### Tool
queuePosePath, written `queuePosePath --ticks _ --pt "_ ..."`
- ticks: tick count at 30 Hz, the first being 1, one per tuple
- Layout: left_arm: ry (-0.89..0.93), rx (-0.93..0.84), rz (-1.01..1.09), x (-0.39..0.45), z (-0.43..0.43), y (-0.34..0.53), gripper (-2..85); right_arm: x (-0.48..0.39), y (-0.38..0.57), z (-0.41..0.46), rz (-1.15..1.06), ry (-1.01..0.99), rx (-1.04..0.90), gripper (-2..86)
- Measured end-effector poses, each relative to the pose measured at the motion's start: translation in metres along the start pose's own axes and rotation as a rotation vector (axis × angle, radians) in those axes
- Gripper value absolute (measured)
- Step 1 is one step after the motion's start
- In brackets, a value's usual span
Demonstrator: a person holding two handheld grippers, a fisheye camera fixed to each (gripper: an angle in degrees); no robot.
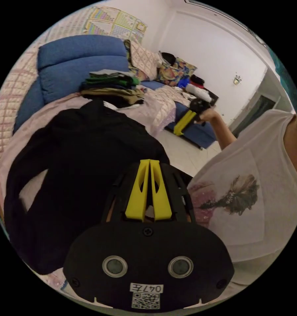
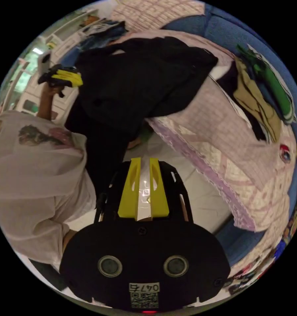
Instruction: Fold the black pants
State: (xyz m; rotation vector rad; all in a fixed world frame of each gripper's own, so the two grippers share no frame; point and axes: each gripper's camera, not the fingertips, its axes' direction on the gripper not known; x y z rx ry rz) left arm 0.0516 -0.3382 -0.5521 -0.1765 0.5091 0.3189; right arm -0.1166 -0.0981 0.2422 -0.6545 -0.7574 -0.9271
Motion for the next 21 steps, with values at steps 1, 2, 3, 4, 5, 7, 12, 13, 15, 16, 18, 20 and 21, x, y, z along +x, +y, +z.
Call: queuePosePath --ticks 1,2,3,4,5,7,12,13,15,16,18,20,21 --pt "-0.046 0.011 -0.025 -0.004 -0.004 -0.004 -0.4 0.000 -0.001 -0.005 0.010 0.013 0.042 2.0" --pt "-0.138 0.032 -0.063 -0.011 -0.009 -0.014 -0.1 -0.002 -0.006 -0.016 0.023 0.030 0.161 2.8" --pt "-0.213 0.044 -0.092 -0.018 -0.011 -0.026 0.4 -0.005 -0.012 -0.027 0.029 0.032 0.298 2.7" --pt "-0.247 0.045 -0.107 -0.022 -0.011 -0.032 1.1 -0.006 -0.016 -0.030 0.026 0.033 0.359 2.7" --pt "-0.291 0.036 -0.126 -0.030 -0.007 -0.046 2.5 -0.006 -0.027 -0.032 0.030 0.039 0.441 2.8" --pt "-0.334 -0.014 -0.157 -0.043 0.005 -0.065 7.3 0.001 -0.049 -0.023 0.075 0.055 0.464 3.2" --pt "-0.375 -0.133 -0.272 -0.067 0.032 -0.086 12.1 0.038 -0.086 0.031 0.233 -0.049 0.443 5.9" --pt "-0.346 -0.135 -0.282 -0.068 0.034 -0.087 11.7 0.042 -0.088 0.038 0.246 -0.071 0.437 6.3" --pt "-0.248 -0.184 -0.278 -0.066 0.042 -0.092 7.2 0.051 -0.095 0.059 0.277 -0.108 0.420 4.9" --pt "-0.244 -0.198 -0.279 -0.063 0.042 -0.094 5.4 0.051 -0.097 0.063 0.273 -0.111 0.412 3.5" --pt "-0.263 -0.198 -0.232 -0.040 0.030 -0.101 0.6 0.039 -0.101 0.064 0.206 -0.077 0.382 -0.1" --pt "-0.247 -0.189 -0.192 -0.015 0.008 -0.104 -0.2 0.026 -0.099 0.059 0.122 -0.061 0.358 -0.7" --pt "-0.223 -0.183 -0.163 0.001 -0.009 -0.104 -0.5 0.019 -0.097 0.058 0.052 -0.076 0.317 -0.7"
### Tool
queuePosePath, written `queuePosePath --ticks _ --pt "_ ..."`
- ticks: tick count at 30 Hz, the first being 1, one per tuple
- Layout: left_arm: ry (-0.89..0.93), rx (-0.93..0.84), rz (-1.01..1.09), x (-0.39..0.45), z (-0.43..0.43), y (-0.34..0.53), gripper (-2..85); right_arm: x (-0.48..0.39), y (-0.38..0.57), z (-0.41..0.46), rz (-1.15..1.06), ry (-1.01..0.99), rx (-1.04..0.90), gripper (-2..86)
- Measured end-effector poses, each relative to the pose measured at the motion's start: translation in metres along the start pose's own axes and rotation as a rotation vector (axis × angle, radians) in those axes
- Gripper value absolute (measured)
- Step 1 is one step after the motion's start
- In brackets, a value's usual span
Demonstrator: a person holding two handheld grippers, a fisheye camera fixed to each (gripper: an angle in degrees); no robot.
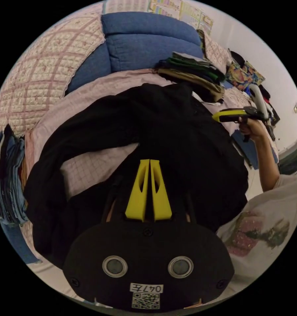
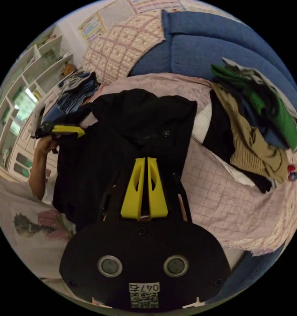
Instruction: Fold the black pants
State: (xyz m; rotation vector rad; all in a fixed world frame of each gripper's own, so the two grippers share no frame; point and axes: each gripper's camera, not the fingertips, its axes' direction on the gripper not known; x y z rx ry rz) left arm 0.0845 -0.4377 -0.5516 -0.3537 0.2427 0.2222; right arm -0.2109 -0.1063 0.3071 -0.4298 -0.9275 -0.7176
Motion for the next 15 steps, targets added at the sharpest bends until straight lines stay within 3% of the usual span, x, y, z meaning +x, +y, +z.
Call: queuePosePath --ticks 4,9,15 --pt "0.082 -0.050 0.065 0.025 -0.046 0.026 -0.8 -0.012 0.019 0.001 -0.139 -0.012 -0.119 0.3" --pt "0.191 -0.056 0.014 0.035 -0.094 0.064 -0.8 0.026 0.041 -0.031 0.050 -0.073 0.203 7.1" --pt "0.159 0.050 -0.058 0.057 -0.153 0.052 -0.5 0.028 0.019 -0.013 0.098 0.037 0.267 12.8"
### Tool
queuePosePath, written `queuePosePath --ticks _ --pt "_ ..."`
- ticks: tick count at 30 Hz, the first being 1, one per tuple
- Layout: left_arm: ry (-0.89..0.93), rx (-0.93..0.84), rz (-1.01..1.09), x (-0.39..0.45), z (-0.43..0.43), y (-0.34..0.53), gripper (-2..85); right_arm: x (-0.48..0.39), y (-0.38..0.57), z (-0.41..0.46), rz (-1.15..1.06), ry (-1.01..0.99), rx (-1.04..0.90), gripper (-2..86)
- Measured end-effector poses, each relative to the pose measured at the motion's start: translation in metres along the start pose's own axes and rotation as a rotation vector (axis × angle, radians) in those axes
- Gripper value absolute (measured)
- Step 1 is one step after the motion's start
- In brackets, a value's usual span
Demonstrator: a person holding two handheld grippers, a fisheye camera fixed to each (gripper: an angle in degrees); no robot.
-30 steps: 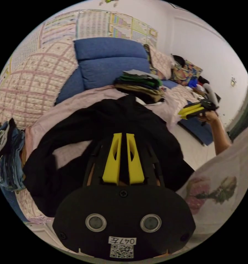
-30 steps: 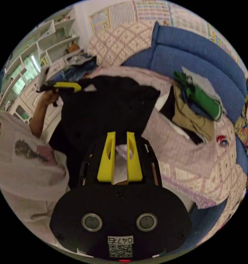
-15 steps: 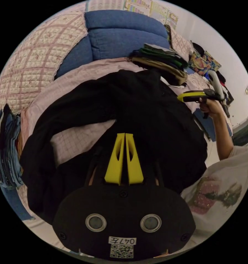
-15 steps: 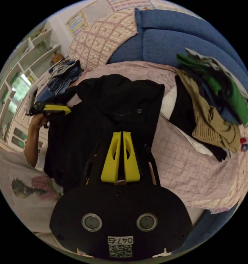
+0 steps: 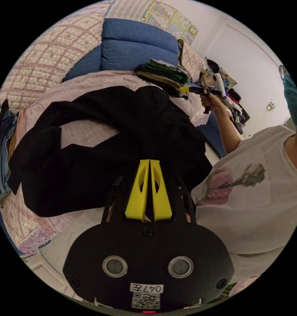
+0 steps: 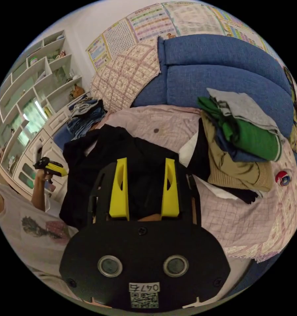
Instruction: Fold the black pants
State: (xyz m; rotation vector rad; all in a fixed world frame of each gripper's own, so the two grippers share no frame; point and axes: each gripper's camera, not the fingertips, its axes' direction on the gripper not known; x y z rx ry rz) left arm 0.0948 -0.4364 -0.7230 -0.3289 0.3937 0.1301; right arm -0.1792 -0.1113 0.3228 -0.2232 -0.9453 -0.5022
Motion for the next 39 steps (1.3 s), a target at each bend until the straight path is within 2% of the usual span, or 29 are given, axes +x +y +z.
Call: queuePosePath --ticks 3,7,9,10,12,13,15,16,17,19,20,21,24,26,27,29,31,32,33,34,35,37,39 --pt "-0.058 0.044 -0.025 0.014 -0.033 -0.013 0.1 -0.001 -0.004 0.031 0.023 0.092 -0.055 13.8" --pt "-0.084 0.184 -0.069 0.024 -0.083 -0.024 1.5 0.011 -0.002 0.072 0.102 0.002 -0.097 12.0" --pt "-0.115 0.272 -0.137 0.024 -0.114 -0.032 2.5 0.005 -0.004 0.091 0.051 -0.081 -0.145 1.7" --pt "-0.127 0.290 -0.158 0.024 -0.122 -0.033 2.7 0.000 -0.003 0.087 0.032 -0.051 -0.119 1.0" --pt "-0.178 0.339 -0.242 0.020 -0.148 -0.039 3.2 -0.033 0.006 0.040 -0.100 0.095 0.065 -0.8" --pt "-0.191 0.346 -0.267 0.018 -0.154 -0.040 3.3 -0.041 0.011 0.021 -0.124 0.107 0.138 -1.0" --pt "-0.238 0.369 -0.371 0.008 -0.176 -0.042 3.7 -0.062 0.051 -0.070 -0.297 0.004 0.548 -1.2" --pt "-0.248 0.379 -0.399 0.005 -0.182 -0.041 3.8 -0.061 0.064 -0.089 -0.312 -0.021 0.639 -1.2" --pt "-0.274 0.404 -0.466 -0.001 -0.193 -0.039 4.2 -0.051 0.082 -0.117 -0.231 0.004 0.740 -1.2" --pt "-0.318 0.442 -0.546 -0.009 -0.210 -0.037 4.9 -0.033 0.089 -0.128 -0.093 0.200 0.640 -1.2" --pt "-0.338 0.464 -0.578 -0.012 -0.223 -0.039 5.3 -0.018 0.083 -0.116 -0.042 0.278 0.469 -1.1" --pt "-0.356 0.482 -0.597 -0.014 -0.236 -0.044 5.8 -0.002 0.077 -0.097 0.003 0.217 0.323 -0.7" --pt "-0.439 0.455 -0.645 -0.021 -0.264 -0.070 11.5 0.003 0.071 -0.046 -0.006 0.011 0.244 2.9" --pt "-0.456 0.403 -0.672 -0.027 -0.274 -0.090 15.0 -0.003 0.062 -0.010 -0.002 0.015 0.183 8.9" --pt "-0.436 0.378 -0.676 -0.032 -0.274 -0.103 16.5 -0.003 0.055 0.017 0.024 0.034 0.136 12.9" --pt "-0.342 0.293 -0.662 -0.043 -0.259 -0.126 17.3 0.004 0.047 0.059 0.084 0.039 0.065 14.2" --pt "-0.263 0.201 -0.629 -0.053 -0.236 -0.144 16.1 0.015 0.042 0.098 0.151 -0.002 0.002 14.2" --pt "-0.175 0.182 -0.602 -0.056 -0.227 -0.150 13.9 0.020 0.040 0.121 0.185 -0.052 -0.037 11.2" --pt "-0.073 0.228 -0.613 -0.054 -0.230 -0.148 5.2 0.018 0.037 0.136 0.181 -0.128 -0.063 7.2" --pt "-0.059 0.277 -0.620 -0.049 -0.237 -0.145 0.8 0.014 0.037 0.138 0.162 -0.155 -0.057 4.6" --pt "-0.087 0.375 -0.646 -0.035 -0.259 -0.135 0.2 0.002 0.036 0.134 0.121 -0.151 -0.007 1.4" --pt "-0.179 0.542 -0.717 -0.005 -0.305 -0.111 -0.4 -0.017 0.035 0.118 0.040 -0.046 0.057 0.1" --pt "-0.461 0.744 -0.818 0.053 -0.367 -0.073 -0.6 -0.031 0.039 0.088 -0.020 0.044 0.161 -0.3"
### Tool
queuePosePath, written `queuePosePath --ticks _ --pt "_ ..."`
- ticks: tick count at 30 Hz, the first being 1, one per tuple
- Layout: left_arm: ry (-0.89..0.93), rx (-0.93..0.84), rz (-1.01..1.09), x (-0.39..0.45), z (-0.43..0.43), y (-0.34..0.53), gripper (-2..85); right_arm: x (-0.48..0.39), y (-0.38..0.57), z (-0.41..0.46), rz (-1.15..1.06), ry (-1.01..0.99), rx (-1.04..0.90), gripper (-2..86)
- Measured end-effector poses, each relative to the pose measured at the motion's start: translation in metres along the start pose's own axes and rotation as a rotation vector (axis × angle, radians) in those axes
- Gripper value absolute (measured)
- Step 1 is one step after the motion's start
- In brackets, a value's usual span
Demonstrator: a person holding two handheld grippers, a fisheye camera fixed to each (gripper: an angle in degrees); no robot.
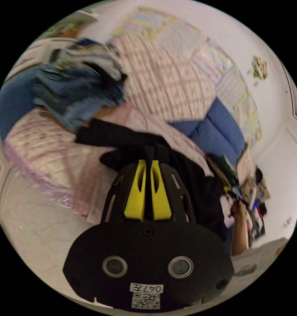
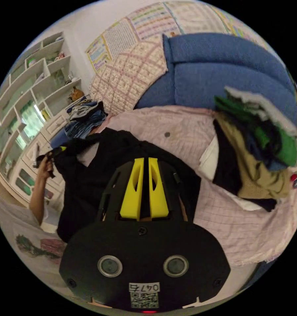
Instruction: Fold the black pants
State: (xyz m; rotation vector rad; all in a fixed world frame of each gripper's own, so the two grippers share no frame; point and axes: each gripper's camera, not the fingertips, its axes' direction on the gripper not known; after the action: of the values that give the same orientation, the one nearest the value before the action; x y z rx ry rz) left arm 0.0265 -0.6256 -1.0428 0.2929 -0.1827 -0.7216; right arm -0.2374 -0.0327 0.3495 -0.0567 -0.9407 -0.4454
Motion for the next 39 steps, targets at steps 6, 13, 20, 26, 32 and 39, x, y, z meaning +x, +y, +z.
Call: queuePosePath --ticks 6,13,20,26,32,39 --pt "-0.373 -0.097 -0.075 -0.018 -0.041 -0.024 3.0 0.011 0.014 -0.018 0.060 0.061 -0.003 -0.4" --pt "-0.294 -0.077 0.048 0.025 -0.053 -0.090 7.2 0.021 0.017 -0.030 0.130 0.058 0.052 -0.2" --pt "-0.068 -0.389 0.640 0.163 0.095 -0.118 6.5 0.012 0.002 -0.006 0.128 0.080 0.023 -0.3" --pt "-0.110 -0.759 0.743 0.194 0.189 -0.120 11.0 0.026 -0.014 -0.014 0.191 0.035 0.080 -0.6" --pt "0.059 -0.594 0.688 0.197 0.076 -0.151 0.1 0.042 -0.020 -0.036 0.224 0.081 0.154 -1.0" --pt "-0.151 -0.878 0.562 0.115 -0.019 -0.102 -0.7 0.041 -0.030 0.051 0.226 -0.080 -0.120 10.1"
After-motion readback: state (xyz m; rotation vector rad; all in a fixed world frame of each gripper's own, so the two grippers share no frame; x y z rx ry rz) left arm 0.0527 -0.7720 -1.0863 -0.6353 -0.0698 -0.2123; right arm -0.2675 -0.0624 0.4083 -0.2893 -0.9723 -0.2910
